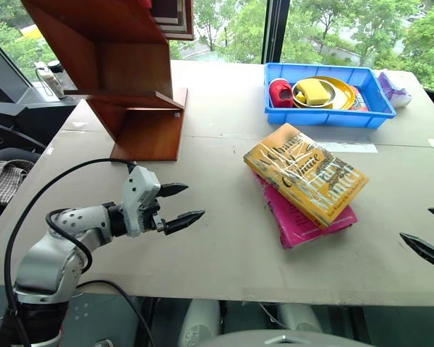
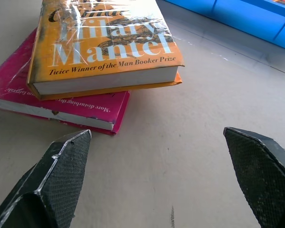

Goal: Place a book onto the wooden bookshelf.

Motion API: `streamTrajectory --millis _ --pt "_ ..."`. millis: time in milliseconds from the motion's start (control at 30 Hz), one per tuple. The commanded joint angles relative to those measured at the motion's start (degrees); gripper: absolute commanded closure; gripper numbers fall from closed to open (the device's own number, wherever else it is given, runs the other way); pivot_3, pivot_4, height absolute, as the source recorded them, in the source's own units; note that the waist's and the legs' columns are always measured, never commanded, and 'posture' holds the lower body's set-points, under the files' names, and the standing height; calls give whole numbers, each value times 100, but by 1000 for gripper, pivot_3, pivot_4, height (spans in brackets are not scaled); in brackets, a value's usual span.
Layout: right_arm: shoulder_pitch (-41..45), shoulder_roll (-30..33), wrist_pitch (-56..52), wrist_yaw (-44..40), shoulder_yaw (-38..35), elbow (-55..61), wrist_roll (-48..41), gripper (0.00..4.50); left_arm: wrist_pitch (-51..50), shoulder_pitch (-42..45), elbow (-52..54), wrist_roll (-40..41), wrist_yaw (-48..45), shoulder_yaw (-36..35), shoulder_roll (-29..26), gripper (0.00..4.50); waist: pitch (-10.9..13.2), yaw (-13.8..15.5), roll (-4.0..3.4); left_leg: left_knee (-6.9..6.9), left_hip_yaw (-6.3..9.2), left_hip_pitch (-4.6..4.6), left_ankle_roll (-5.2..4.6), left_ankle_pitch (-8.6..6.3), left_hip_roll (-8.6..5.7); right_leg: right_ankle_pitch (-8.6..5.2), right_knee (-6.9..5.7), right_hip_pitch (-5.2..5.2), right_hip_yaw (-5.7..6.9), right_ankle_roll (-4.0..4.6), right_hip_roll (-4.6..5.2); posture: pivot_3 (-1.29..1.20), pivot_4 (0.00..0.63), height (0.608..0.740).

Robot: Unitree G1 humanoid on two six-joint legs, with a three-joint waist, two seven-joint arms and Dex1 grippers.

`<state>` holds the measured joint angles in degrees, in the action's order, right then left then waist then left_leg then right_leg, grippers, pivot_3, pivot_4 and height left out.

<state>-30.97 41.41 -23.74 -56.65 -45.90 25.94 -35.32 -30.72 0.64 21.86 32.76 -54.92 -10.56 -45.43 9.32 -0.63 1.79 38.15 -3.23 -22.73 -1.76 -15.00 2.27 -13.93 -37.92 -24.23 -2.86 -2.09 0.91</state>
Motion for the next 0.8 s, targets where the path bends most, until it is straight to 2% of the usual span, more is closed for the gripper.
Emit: streamTrajectory --millis 33,133,233,300,367,467,600,767,800 --pt "274 276 -399 401 27 422 -175 69 41 118 120 95 11 -66 14 0 0 -2 0 0 0 0 0 0 0 0 0 0 0 0 0 0 150 740" --pt "1149 844 -1553 1463 293 1146 -608 69 -56 446 177 327 81 -71 163 0 3 -64 -7 11 -7 1 -1 0 1 2 -6 0 -9 -1 1 0 150 740" --pt "2028 1315 -2659 2051 652 1319 -1585 69 -122 572 357 496 100 -71 247 0 -1 -38 0 18 2 11 -1 1 0 4 -11 11 -4 -6 -2 0 150 740" --pt "2772 1434 -3063 2529 1102 1243 -1909 69 -177 634 522 658 137 -90 290 0 -1 -21 11 17 28 10 0 1 0 14 -3 26 22 14 -4 0 150 740" --pt "3781 1585 -3350 2933 2105 981 -1487 69 -209 627 757 789 110 -81 273 0 0 -18 12 17 33 -7 -1 1 -5 15 3 17 24 17 0 0 150 740" --pt "5018 1680 -3404 3124 3374 181 -631 819 -226 519 1075 854 65 -19 195 0 4 -18 9 17 29 -13 -1 1 -11 15 6 13 21 16 6 0 150 740" --pt "6399 1744 -2637 2805 5112 -1189 1000 2311 -70 203 1428 801 37 -38 149 0 8 -21 5 15 29 -18 -2 1 -12 15 11 9 23 16 6 0 150 740" --pt "7392 1553 -1970 2158 6015 -2673 2055 4475 14 -259 1720 893 60 -211 133 0 12 -11 -1 12 31 -26 -1 1 -10 16 9 -2 27 14 5 0 150 740" --pt "7488 1545 -1804 1984 6173 -2968 2273 4475 26 -336 1771 912 101 -236 165 0 12 -4 -1 12 35 -31 -1 1 -10 17 10 -3 32 12 6 0 150 740"
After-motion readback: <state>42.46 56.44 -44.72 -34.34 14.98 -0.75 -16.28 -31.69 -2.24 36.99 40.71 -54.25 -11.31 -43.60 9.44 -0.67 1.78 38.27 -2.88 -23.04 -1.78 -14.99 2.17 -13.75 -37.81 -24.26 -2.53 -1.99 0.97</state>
